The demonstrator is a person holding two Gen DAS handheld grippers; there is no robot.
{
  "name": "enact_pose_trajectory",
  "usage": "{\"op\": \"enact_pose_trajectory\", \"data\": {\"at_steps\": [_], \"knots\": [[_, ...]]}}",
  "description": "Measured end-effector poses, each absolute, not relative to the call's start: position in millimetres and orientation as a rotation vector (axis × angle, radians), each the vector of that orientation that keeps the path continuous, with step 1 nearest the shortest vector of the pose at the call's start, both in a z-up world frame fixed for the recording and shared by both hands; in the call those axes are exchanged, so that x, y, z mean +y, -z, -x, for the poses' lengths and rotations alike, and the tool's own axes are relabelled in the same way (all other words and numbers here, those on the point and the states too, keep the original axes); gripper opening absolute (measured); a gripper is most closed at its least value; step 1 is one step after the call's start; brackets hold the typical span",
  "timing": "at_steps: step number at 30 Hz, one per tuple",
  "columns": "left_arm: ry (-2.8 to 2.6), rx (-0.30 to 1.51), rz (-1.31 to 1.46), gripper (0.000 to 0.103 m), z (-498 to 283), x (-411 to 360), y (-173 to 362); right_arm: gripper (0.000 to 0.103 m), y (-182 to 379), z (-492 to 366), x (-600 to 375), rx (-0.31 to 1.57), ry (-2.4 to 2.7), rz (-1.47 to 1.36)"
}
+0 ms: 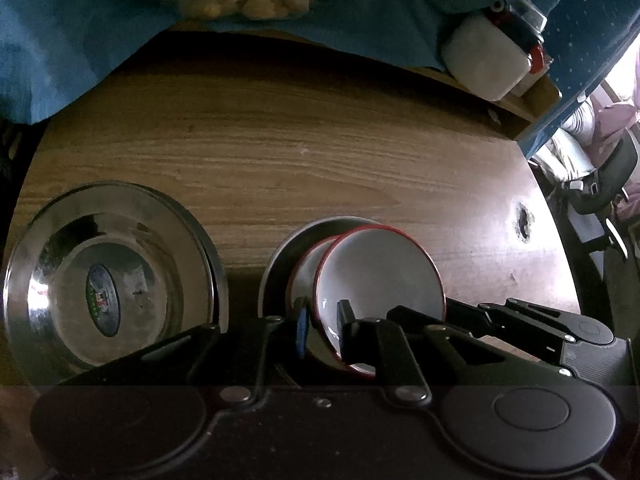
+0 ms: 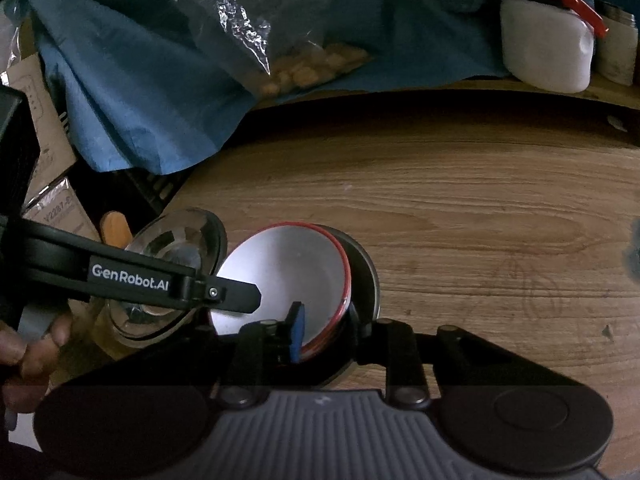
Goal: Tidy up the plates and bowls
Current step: 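Open the left tool and release the white bowl into the stack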
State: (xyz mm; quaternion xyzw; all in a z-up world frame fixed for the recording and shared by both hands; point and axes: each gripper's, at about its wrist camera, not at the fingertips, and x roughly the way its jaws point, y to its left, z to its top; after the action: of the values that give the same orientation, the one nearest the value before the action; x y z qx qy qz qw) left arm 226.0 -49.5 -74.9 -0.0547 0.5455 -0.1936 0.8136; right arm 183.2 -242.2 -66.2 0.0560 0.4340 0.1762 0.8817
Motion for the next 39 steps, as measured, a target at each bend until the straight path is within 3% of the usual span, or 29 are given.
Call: {"op": "enact_pose_trajectory", "data": {"at_steps": [11,16,20,21,23,27,29,32,36,39], "knots": [[0.411,1.149,0.088,0.032,-229,-51,66,0.027,67,-189,-241,0.925,-0.385,-0.099],[0.406,1.168,0.106,0.032,-229,-45,69,0.028,67,-193,-239,0.934,-0.395,-0.09],[0.406,1.152,0.117,0.043,-227,-40,63,0.028,67,-194,-240,0.939,-0.406,-0.086],[0.405,1.144,0.121,0.047,-227,-37,60,0.03,66,-193,-240,0.939,-0.41,-0.085],[0.392,1.122,0.12,0.068,-224,-31,53,0.038,62,-191,-242,0.927,-0.418,-0.082],[0.358,1.105,0.118,0.083,-218,-16,43,0.065,51,-186,-244,0.897,-0.44,-0.064],[0.346,1.113,0.124,0.094,-212,-8,40,0.07,48,-184,-247,0.893,-0.429,-0.037],[0.341,1.144,0.123,0.102,-206,-1,36,0.082,46,-184,-253,0.9,-0.417,-0.031],[0.346,1.183,0.142,0.102,-203,2,36,0.103,49,-189,-262,0.923,-0.375,-0.002],[0.35,1.204,0.151,0.102,-200,-1,39,0.103,52,-194,-266,0.944,-0.345,0.023]]}}
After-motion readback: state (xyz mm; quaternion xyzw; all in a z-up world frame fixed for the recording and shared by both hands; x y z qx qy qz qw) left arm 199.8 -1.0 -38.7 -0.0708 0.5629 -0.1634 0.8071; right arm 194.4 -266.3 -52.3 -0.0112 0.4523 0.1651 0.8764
